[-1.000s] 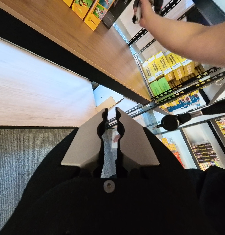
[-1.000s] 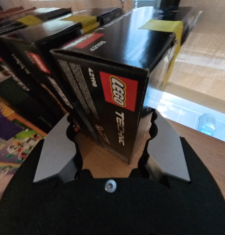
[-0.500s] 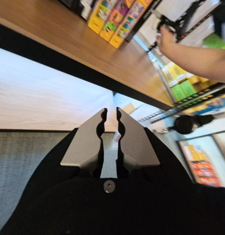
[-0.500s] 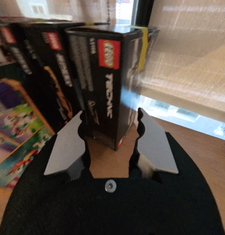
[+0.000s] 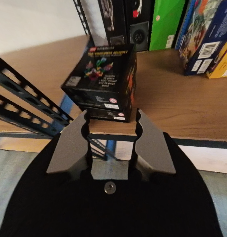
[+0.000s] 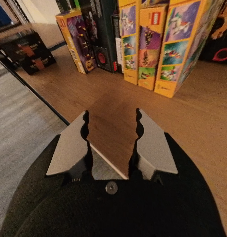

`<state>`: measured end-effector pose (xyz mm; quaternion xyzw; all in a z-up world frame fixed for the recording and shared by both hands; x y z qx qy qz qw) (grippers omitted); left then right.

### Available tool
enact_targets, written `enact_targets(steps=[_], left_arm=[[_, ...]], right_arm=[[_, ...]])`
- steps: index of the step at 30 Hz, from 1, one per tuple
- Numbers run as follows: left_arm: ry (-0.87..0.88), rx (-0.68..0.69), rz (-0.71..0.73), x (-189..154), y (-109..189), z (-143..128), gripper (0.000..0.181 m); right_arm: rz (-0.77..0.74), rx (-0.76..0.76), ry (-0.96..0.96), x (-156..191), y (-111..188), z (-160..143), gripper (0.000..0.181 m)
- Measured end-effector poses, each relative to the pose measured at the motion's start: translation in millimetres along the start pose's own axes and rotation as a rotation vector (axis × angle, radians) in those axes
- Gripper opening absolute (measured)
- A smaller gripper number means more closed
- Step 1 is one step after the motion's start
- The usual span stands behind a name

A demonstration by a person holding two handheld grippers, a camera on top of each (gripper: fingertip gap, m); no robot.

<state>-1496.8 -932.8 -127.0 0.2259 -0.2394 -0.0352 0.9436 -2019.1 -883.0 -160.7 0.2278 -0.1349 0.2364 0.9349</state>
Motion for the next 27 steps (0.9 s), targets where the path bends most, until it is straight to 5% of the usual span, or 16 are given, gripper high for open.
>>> enact_targets(steps=[3,7,16,20,23,27], left_arm=[[0.087,0.036,-0.083,3,-28,-28,0.070],[-0.007,0.055,-0.141,-1,-54,-52,0.067],[-0.060,0.040,-0.201,4,-91,-47,0.065],[0.039,0.058,-0.213,0,-74,-61,0.059],[0.091,0.018,-0.193,5,-49,-73,0.057],[0.138,-0.040,-0.158,25,-22,-78,0.062]], right_arm=[[0.005,-0.022,-0.116,42,-10,-16,0.074],[0.009,-0.030,-0.167,96,-22,-28,0.073],[0.032,0.082,-0.204,146,-35,-66,0.070],[0.115,0.058,-0.288,155,-54,-67,0.063],[0.223,0.024,-0.152,190,-86,-46,0.064],[0.435,0.051,-0.012,255,-167,-13,0.101]])
Point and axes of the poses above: each gripper's, where its closed fingertips meet, y back along the fingers, z out of its top, x = y × z across the jaws, the point moved 6 cm from there along y, back along the fingers, and after that the axes turned 13 degrees about -y, right-handed, at the moved point
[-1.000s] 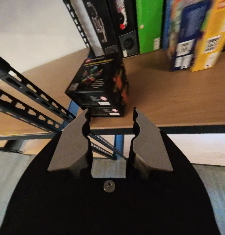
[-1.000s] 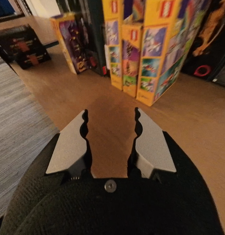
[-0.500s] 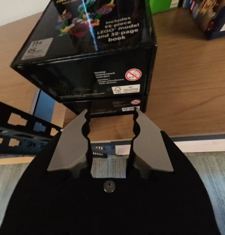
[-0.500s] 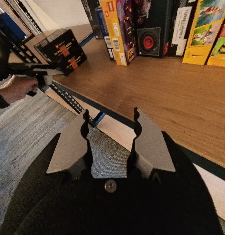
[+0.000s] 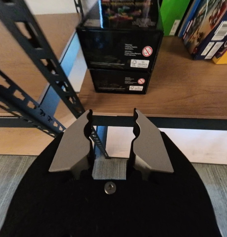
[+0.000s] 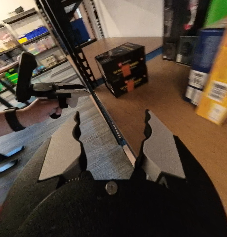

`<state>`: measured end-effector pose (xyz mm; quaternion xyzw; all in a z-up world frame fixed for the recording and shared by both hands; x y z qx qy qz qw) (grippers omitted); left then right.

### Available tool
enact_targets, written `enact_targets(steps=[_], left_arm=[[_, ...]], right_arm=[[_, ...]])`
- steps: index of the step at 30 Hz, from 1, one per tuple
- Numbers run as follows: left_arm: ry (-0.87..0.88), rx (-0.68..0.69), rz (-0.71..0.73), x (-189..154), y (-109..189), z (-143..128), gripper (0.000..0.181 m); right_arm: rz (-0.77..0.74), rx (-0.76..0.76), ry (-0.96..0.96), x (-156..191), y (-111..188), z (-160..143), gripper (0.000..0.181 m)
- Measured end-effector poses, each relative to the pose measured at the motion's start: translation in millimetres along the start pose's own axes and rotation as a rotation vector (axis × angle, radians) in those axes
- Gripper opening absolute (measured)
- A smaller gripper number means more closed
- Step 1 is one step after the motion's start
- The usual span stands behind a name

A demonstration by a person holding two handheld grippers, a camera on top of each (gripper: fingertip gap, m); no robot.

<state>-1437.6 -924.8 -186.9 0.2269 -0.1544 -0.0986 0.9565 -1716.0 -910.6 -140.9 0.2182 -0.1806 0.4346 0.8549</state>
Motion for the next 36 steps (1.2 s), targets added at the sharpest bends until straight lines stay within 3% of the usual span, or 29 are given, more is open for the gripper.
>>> enact_targets(steps=[4,7,11,14,19,23,26,31,36], left_arm=[[0.054,-0.041,0.030,17,15,0,0.059],[0.080,-0.059,0.039,22,21,0,0.057],[0.108,-0.096,0.030,19,28,-1,0.055],[0.109,-0.132,-0.009,14,34,9,0.059],[0.026,-0.249,-0.099,-8,44,56,0.060],[0.009,-0.321,-0.172,-31,39,92,0.064],[0.005,-0.361,-0.205,-43,29,116,0.064],[0.013,-0.396,-0.281,-66,10,148,0.065],[0.006,-0.391,-0.337,-92,2,162,0.067]], right_arm=[[0.058,0.118,0.103,-9,-95,9,0.114],[0.037,0.110,0.132,-10,-123,15,0.105],[-0.022,-0.066,0.101,-10,-99,21,0.085],[-0.107,-0.097,0.046,-25,-65,9,0.080],[-0.289,-0.141,0.079,-59,-1,18,0.079],[-0.382,-0.217,0.020,-83,33,38,0.079],[-0.429,-0.241,0.048,-93,41,55,0.079],[-0.433,-0.243,0.056,-101,27,72,0.077],[-0.466,-0.304,0.084,-95,34,92,0.076]])
Point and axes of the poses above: each gripper's, where its closed fingertips meet, y back along the fingers, z out of its top, x = y × z across the jaws, the point moved 6 cm from there along y, back along the fingers, and after that the axes turned 13 degrees about -y, right-handed, at the moved point
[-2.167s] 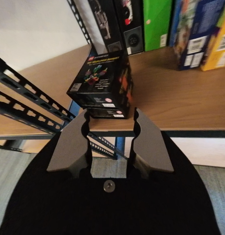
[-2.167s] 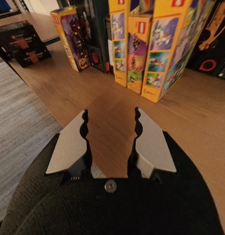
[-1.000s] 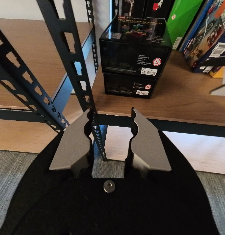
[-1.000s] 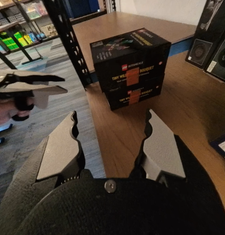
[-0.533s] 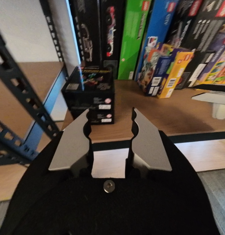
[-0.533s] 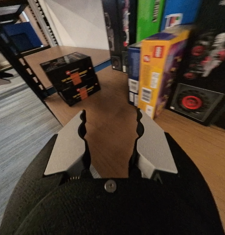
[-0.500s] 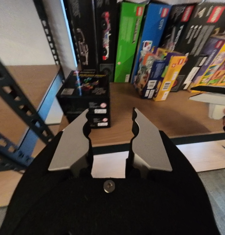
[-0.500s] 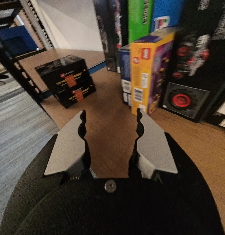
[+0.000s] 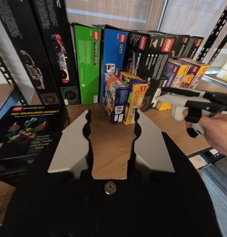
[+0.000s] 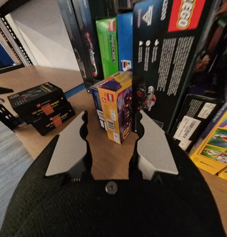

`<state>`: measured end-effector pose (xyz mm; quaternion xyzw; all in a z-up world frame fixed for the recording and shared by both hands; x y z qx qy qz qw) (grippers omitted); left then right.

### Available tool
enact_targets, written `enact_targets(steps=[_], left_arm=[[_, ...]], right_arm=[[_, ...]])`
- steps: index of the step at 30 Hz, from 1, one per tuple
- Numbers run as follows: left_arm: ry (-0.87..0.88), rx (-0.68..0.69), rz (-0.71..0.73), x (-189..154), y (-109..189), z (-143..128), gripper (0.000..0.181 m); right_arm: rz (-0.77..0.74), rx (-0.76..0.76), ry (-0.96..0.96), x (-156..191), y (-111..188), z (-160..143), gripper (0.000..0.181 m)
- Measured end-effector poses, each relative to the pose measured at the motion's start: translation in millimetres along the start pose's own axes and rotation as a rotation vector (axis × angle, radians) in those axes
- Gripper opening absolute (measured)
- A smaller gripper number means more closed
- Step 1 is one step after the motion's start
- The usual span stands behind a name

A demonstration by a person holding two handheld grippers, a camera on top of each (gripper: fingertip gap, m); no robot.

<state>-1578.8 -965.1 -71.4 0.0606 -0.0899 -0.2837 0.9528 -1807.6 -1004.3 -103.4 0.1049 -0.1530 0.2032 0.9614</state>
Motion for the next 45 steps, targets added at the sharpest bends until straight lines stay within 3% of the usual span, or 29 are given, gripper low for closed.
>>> enact_targets(steps=[8,13,17,21,24,28,32,36,41,45], left_arm=[[0.043,0.065,-0.027,-35,4,-24,0.068],[0.096,0.084,0.011,-48,-7,-36,0.082],[0.130,0.070,-0.001,-62,-38,-26,0.085],[0.134,0.057,-0.001,-77,-51,-15,0.082],[0.156,0.064,-0.023,-91,-43,-20,0.080],[0.190,0.087,-0.045,-102,-23,-35,0.078],[0.222,0.079,-0.050,-104,-6,-35,0.076],[0.253,0.062,-0.082,-108,3,-26,0.076],[0.253,0.051,-0.144,-120,12,-16,0.075],[0.238,0.069,-0.187,-135,21,-19,0.073]], right_arm=[[-0.055,-0.028,0.051,-12,21,32,0.076],[-0.180,-0.167,0.077,-16,27,85,0.092],[-0.293,-0.265,0.081,-12,-5,123,0.121],[-0.392,-0.191,0.065,-21,-57,129,0.134],[-0.441,-0.037,0.072,-39,-82,112,0.117],[-0.386,-0.034,0.052,-42,-76,113,0.114],[-0.337,-0.005,0.077,-28,-55,106,0.114],[-0.278,0.022,0.081,-8,-9,92,0.115],[-0.208,0.088,0.072,-1,79,78,0.115],[-0.281,0.122,0.058,-31,165,77,0.115]])
Point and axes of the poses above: each gripper's, where its closed fingertips meet, y back along the fingers, z out of its top, x = y × z across the jaws, the point moved 6 cm from there along y, back along the fingers, and after that the axes turned 13 degrees about -y, right-handed, at the moved point
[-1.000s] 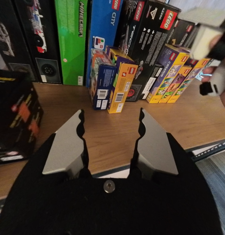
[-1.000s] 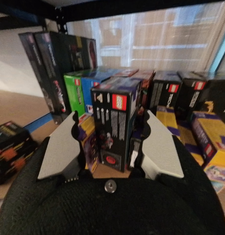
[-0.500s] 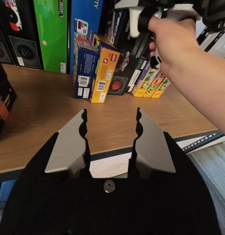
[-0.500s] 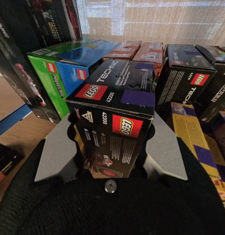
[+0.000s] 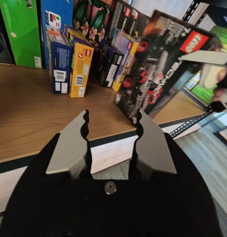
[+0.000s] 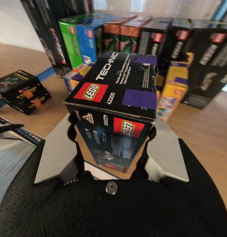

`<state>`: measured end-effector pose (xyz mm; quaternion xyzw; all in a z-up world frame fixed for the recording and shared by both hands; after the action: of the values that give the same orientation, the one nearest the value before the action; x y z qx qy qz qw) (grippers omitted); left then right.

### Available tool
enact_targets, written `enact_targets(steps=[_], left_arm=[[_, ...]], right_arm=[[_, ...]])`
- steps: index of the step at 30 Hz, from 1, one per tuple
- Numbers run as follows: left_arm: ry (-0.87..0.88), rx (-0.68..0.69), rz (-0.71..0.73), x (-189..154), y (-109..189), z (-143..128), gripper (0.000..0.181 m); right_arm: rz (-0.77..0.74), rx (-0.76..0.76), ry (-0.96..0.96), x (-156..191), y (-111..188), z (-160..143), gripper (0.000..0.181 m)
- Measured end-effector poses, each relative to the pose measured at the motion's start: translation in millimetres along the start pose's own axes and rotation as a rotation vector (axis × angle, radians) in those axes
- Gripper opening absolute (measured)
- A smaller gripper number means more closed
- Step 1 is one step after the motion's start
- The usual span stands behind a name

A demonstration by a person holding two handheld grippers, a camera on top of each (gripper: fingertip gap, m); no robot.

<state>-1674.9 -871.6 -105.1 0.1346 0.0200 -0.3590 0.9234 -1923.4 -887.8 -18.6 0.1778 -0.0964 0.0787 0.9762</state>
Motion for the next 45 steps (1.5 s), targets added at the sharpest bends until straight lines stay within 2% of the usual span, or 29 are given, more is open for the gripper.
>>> enact_targets(steps=[4,8,10,13,17,21,25,30,34,37,39,42,43,45], left_arm=[[0.027,0.014,0.001,-15,3,-9,0.072],[0.001,0.058,0.027,-38,0,-21,0.072],[-0.015,0.060,0.064,-53,-2,-22,0.072],[-0.003,0.028,0.150,-83,-3,-23,0.070],[0.073,-0.026,0.228,-133,-13,-33,0.069],[0.132,-0.011,0.295,-172,-25,-49,0.068],[0.164,0.019,0.315,-193,-30,-50,0.067],[0.143,0.041,0.325,-200,-27,-45,0.065],[0.120,0.059,0.323,-205,-23,-45,0.064],[0.098,0.086,0.327,-211,-21,-50,0.063],[0.100,0.101,0.330,-216,-21,-55,0.063],[0.110,0.127,0.328,-223,-23,-68,0.063],[0.112,0.137,0.331,-225,-25,-72,0.064],[0.121,0.144,0.326,-229,-28,-80,0.064]], right_arm=[[-0.139,-0.024,-0.008,-87,52,3,0.115],[-0.225,-0.083,-0.036,-205,58,27,0.115],[-0.249,-0.134,-0.043,-265,45,45,0.115],[-0.261,-0.149,-0.042,-344,6,78,0.115],[-0.216,-0.170,-0.062,-414,-65,118,0.115],[-0.164,-0.080,-0.052,-433,-138,149,0.115],[-0.101,0.000,-0.085,-426,-180,163,0.114],[0.100,0.059,-0.002,-412,-181,148,0.116],[0.121,0.102,0.038,-437,-171,124,0.094],[0.125,0.101,0.010,-456,-172,121,0.091],[0.136,0.125,0.040,-464,-177,122,0.090],[0.261,0.245,0.138,-457,-188,116,0.097],[0.251,0.280,0.166,-459,-193,115,0.102],[0.255,0.317,0.214,-460,-201,114,0.101]])
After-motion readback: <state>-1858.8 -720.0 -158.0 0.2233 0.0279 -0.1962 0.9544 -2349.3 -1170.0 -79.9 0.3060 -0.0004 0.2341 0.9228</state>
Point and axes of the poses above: each gripper's, where its closed fingertips meet, y back along the fingers, z out of its top, x = y × z across the jaws, the point moved 6 cm from there along y, back along the fingers, and after that the axes turned 13 degrees about -y, right-handed, at the moved point
